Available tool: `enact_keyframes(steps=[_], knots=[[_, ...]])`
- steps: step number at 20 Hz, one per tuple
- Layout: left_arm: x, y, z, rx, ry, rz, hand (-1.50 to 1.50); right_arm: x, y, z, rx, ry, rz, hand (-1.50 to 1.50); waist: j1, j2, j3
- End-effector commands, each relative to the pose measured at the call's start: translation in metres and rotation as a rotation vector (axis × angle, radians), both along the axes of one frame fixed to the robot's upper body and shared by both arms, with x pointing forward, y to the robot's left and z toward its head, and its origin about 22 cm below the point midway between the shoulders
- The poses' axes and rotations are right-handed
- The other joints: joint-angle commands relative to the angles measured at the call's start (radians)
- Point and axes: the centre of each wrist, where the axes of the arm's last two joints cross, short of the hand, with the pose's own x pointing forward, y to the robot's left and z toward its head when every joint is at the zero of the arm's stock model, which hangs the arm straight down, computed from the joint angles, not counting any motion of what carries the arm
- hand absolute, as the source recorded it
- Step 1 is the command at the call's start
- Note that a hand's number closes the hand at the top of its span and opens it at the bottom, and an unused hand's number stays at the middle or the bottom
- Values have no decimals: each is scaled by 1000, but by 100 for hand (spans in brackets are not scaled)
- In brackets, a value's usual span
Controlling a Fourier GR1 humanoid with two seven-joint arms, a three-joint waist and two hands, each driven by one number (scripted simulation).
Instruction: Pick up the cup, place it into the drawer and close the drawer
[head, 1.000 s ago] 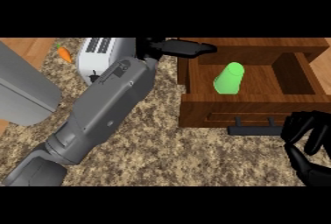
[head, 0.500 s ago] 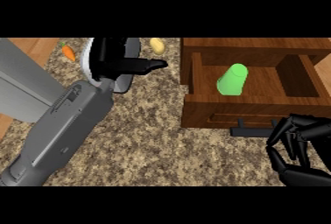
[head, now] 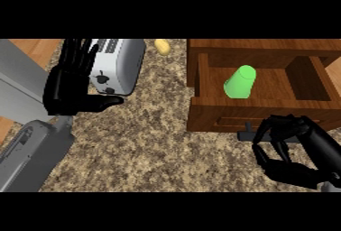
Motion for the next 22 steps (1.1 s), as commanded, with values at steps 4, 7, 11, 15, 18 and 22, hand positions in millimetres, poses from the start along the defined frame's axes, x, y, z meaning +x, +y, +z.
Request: enact_keyframes(steps=[4, 7, 11, 15, 18, 22], knots=[[-34, 38, -31, 2, -4, 5, -150, 19, 34, -40, -301, -67, 21, 150, -4, 5, 0], [-44, 59, -32, 6, -3, 20, -150, 35, 32, -58, -330, -76, 14, 150, -18, 4, 0], [-49, 66, -24, -6, -3, 25, -150, 60, 38, -99, -389, -35, 3, -150, -14, 6, 1], [-68, 83, -53, -17, -5, 47, -150, 67, 26, -101, -471, -4, -7, -150, -22, 5, 0], [-58, 101, -33, -14, 3, 26, -150, 102, 49, -112, -482, 9, -1, -150, -18, 6, 1], [-77, 97, -54, -27, 5, 11, -150, 116, 50, -146, -465, 51, -12, -150, -5, 9, 1]])
